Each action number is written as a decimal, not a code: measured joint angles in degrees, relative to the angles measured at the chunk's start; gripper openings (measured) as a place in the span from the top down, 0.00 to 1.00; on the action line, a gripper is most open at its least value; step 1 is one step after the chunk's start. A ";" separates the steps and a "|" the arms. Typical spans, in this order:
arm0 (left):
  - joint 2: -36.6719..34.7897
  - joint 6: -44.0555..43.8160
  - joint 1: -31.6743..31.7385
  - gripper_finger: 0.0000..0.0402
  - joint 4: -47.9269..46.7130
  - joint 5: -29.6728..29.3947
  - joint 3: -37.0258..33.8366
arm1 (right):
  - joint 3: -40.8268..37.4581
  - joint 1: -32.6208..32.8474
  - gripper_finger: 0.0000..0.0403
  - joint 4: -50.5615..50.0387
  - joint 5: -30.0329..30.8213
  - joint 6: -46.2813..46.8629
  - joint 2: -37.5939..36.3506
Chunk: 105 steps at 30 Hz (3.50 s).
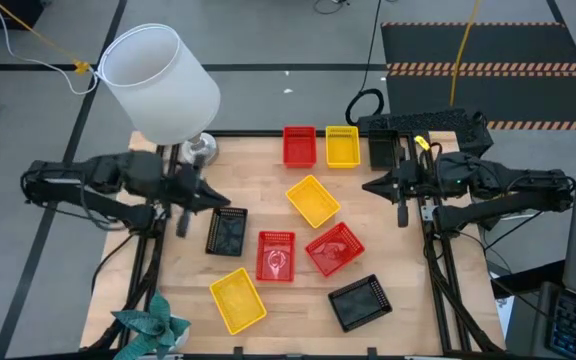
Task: Stack baskets by color
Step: Stack the bottom right red bin on top of the top red bin
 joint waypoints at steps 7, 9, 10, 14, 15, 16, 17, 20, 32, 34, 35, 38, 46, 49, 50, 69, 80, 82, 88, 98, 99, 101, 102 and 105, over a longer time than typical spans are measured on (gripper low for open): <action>10.71 0.46 -10.27 0.98 4.15 -12.87 -0.02 | -1.58 1.63 1.00 0.01 -0.13 4.76 -0.04; 13.93 1.12 -12.18 0.98 5.24 -14.74 -0.02 | -3.12 2.71 1.00 1.35 -0.13 5.46 -0.06; 15.56 1.73 -12.98 0.98 5.96 -15.51 -0.02 | -4.05 3.23 1.00 2.33 -0.11 5.77 -0.04; 21.24 3.33 -14.63 0.98 8.62 -16.24 -0.07 | -6.59 4.25 1.00 6.55 -0.07 5.83 1.03; 22.47 3.47 -14.75 0.98 9.41 -16.38 -0.05 | -6.98 4.26 1.00 6.88 -0.06 5.79 1.57; 23.41 3.83 -14.74 0.98 9.79 -16.42 -0.07 | -7.15 4.25 1.00 7.13 -0.05 5.77 2.20; 24.06 4.33 -14.64 0.98 9.78 -16.42 -0.07 | -7.16 4.24 1.00 7.32 -0.02 5.59 2.89; 24.96 5.00 -13.64 0.98 9.25 -16.43 -0.08 | -7.21 4.22 1.00 6.71 0.06 2.94 5.87; 24.98 9.38 -6.30 0.98 10.04 -14.95 -0.09 | -7.23 3.48 1.00 7.04 -0.30 -4.58 17.94; 24.98 7.86 -5.23 0.98 10.04 -14.15 -0.09 | -7.23 2.96 1.00 5.97 -2.43 -4.62 19.01; 24.98 6.83 -4.88 0.98 10.04 -14.05 -0.09 | -7.18 2.74 1.00 5.33 -3.50 -4.59 19.40; 24.98 4.20 -4.51 0.98 10.02 -13.87 -0.09 | -5.85 2.72 1.00 1.60 -5.66 -1.36 20.53; 24.98 1.95 -4.62 0.98 10.99 -13.84 -0.09 | -3.45 10.78 0.99 -9.39 -6.17 11.76 22.51; 24.98 1.46 -4.88 0.98 11.66 -13.84 -0.09 | -3.45 15.38 0.96 -11.27 -5.56 16.04 23.60; 24.98 1.50 -4.97 0.98 11.92 -13.84 -0.09 | -3.45 16.89 0.94 -11.22 -4.80 16.57 24.19; 24.98 1.05 -7.20 0.98 12.60 -14.41 -0.09 | -3.38 21.83 0.64 -8.42 -2.65 6.48 37.23; 24.98 1.05 -7.22 0.98 12.60 -14.41 -0.09 | -3.38 21.03 0.62 -7.65 -2.65 4.03 39.26; 24.98 1.05 -7.22 0.98 12.60 -14.41 -0.09 | -3.38 21.03 0.62 -7.75 -2.63 2.86 39.95; 24.98 1.05 -7.22 0.98 12.60 -14.41 -0.09 | -3.41 20.67 0.61 -7.60 -0.94 0.54 41.12; 24.98 2.01 -7.22 0.98 12.60 -14.43 -0.09 | -3.95 19.80 0.73 -7.28 -1.39 -1.86 41.03; 24.98 1.99 -7.22 0.98 12.60 -14.43 -0.09 | -4.28 19.58 0.74 -7.34 -1.46 -1.86 41.05; 24.98 2.00 -7.21 0.98 12.61 -14.43 -0.09 | -5.06 19.35 0.78 -7.38 -1.51 -1.89 41.05; 24.98 1.99 -7.22 0.98 12.61 -14.43 -0.09 | -5.52 19.17 0.80 -7.32 -1.53 -2.08 41.05; 24.98 2.01 -7.22 0.98 12.62 -14.43 -0.09 | -6.72 18.73 0.84 -7.47 -1.62 -3.29 41.05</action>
